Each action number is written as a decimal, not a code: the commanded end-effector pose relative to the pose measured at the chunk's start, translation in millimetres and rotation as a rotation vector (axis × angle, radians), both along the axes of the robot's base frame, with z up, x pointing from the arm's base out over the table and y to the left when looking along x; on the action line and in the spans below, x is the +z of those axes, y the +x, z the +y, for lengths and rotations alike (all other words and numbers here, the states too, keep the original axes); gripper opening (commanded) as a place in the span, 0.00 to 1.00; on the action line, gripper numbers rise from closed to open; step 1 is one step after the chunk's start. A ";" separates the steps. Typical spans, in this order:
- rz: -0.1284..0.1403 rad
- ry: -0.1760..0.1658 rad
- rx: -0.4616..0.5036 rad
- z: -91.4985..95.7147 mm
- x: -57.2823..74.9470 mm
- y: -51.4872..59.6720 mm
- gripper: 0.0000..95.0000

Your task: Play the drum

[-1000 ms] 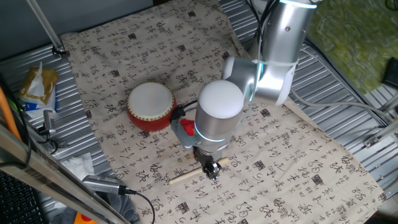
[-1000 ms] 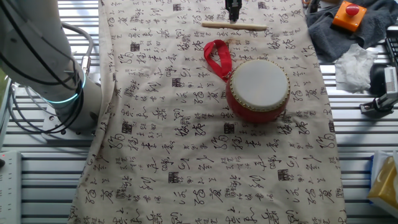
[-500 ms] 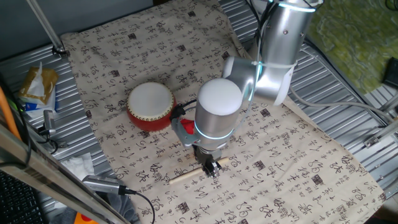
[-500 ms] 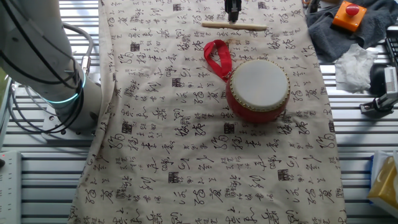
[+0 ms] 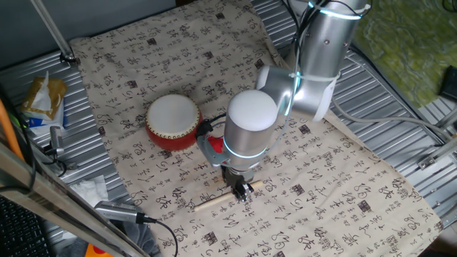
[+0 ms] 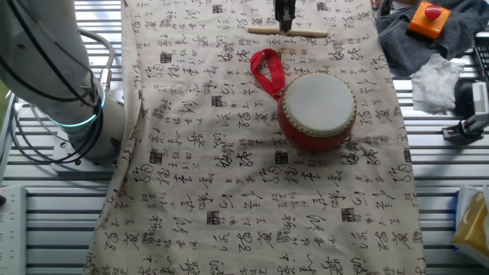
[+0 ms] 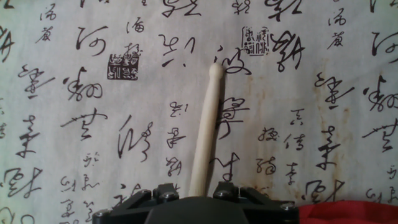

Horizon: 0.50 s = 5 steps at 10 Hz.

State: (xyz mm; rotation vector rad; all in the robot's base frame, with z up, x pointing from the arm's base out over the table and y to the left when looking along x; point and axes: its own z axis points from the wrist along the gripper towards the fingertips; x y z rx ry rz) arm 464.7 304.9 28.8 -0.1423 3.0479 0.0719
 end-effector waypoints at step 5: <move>-0.002 -0.001 -0.010 -1.5 -6.7 -1.1 0.40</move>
